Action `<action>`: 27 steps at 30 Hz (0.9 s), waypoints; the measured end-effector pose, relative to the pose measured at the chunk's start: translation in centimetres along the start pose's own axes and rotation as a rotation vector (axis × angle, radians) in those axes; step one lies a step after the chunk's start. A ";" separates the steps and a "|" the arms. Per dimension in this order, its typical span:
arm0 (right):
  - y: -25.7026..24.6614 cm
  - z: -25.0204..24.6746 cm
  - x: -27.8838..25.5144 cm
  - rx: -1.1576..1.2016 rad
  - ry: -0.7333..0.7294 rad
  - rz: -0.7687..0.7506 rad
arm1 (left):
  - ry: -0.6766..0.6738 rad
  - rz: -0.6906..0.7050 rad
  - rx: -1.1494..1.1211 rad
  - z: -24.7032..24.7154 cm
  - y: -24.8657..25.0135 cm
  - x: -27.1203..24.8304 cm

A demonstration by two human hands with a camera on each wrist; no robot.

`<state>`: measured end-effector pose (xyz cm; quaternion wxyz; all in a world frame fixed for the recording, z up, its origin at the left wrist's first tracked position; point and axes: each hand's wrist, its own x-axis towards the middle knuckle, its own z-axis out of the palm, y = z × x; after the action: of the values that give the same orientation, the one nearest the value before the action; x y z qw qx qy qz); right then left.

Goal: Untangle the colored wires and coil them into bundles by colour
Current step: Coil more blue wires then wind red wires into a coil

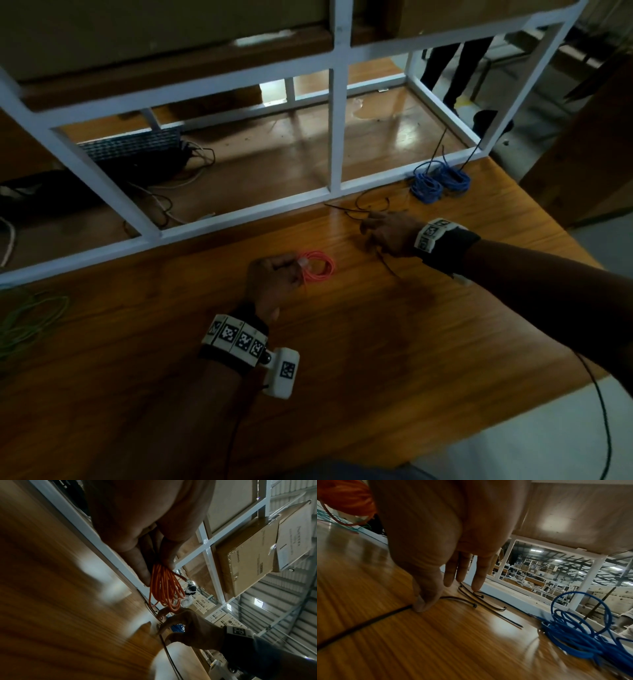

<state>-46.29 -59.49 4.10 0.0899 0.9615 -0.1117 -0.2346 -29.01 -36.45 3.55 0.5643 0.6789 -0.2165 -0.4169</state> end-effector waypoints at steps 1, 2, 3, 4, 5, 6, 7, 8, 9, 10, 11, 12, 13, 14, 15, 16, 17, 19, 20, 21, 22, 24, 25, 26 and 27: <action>0.0 0.0 -0.2 -0.012 -0.002 -0.007 | 0.003 0.000 0.000 -0.1 -0.1 -0.1; 0.0 0.1 -0.4 -0.016 -0.010 -0.013 | 0.007 0.000 -0.004 -0.2 -0.2 -0.3; 0.0 0.2 -0.4 -0.006 -0.024 -0.015 | 0.007 0.004 -0.010 -0.4 -0.3 -0.5; 0.0 0.4 -0.6 0.017 -0.049 0.004 | 0.009 0.007 -0.016 -0.6 -0.5 -0.6; -0.1 0.8 -0.9 0.071 -0.054 0.035 | 0.011 0.003 -0.022 -0.8 -0.6 -0.7; -0.3 0.9 -1.3 0.196 -0.037 0.096 | 0.014 -0.003 -0.025 -1.1 -0.6 -0.8; -0.7 1.0 -1.8 0.397 0.006 0.173 | 0.024 -0.001 -0.028 -1.4 -0.8 -0.8; -1.4 1.1 -2.3 0.653 0.072 0.253 | 0.047 0.003 -0.034 -1.8 -0.9 -1.0; -2.3 1.0 -2.7 0.937 0.141 0.334 | 0.081 0.014 -0.036 -2.2 -1.0 -1.2; -3.7 0.8 -3.3 1.219 0.197 0.405 | 0.117 0.032 -0.027 -2.5 -1.1 -1.4; -5.3 0.6 -3.9 1.456 0.238 0.453 | 0.147 0.065 0.004 -2.9 -1.3 -1.5; -6.7 0.5 -4.3 1.624 0.267 0.472 | 0.168 0.094 0.042 -3.2 -1.5 -1.8; -8.1 0.3 -4.8 1.723 0.276 0.463 | 0.182 0.109 0.073 -3.5 -1.8 -2.0; -9.5 0.0 -5.2 1.774 0.276 0.433 | 0.196 0.122 0.079 -3.7 -1.9 -2.2; -10.7 -0.3 -5.5 1.804 0.277 0.396 | 0.201 0.122 0.081 -4.0 -2.2 -2.3; -11.8 -0.6 -5.7 1.826 0.281 0.366 | 0.194 0.122 0.083 -4.2 -2.3 -2.3; -12.7 -0.9 -6.0 1.841 0.285 0.354 | 0.176 0.117 0.097 -4.5 -2.5 -2.3; -14.2 -1.5 -6.3 1.862 0.299 0.351 | 0.147 0.105 0.086 -5.0 -2.7 -2.3; -14.7 -1.8 -6.5 1.879 0.299 0.348 | 0.149 0.107 0.073 -5.1 -2.7 -2.2; -15.1 -2.0 -6.6 1.900 0.292 0.351 | 0.152 0.112 0.075 -5.3 -2.7 -2.2; -15.3 -2.2 -6.6 1.919 0.283 0.355 | 0.162 0.120 0.080 -5.3 -2.8 -2.1; -15.5 -2.5 -6.7 1.935 0.268 0.370 | 0.209 0.139 0.113 -5.4 -2.6 -2.0; -15.5 -2.6 -6.7 1.932 0.262 0.377 | 0.237 0.144 0.129 -5.4 -2.5 -2.1; -15.6 -2.7 -6.6 1.924 0.254 0.382 | 0.256 0.152 0.134 -5.3 -2.4 -2.1; -15.8 -2.8 -6.5 1.913 0.242 0.389 | 0.258 0.155 0.135 -5.2 -2.2 -2.2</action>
<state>-47.86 -42.38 5.79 -0.6785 0.6112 -0.4007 0.0736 -26.42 -31.18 2.22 0.5710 0.7445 -0.2213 -0.2660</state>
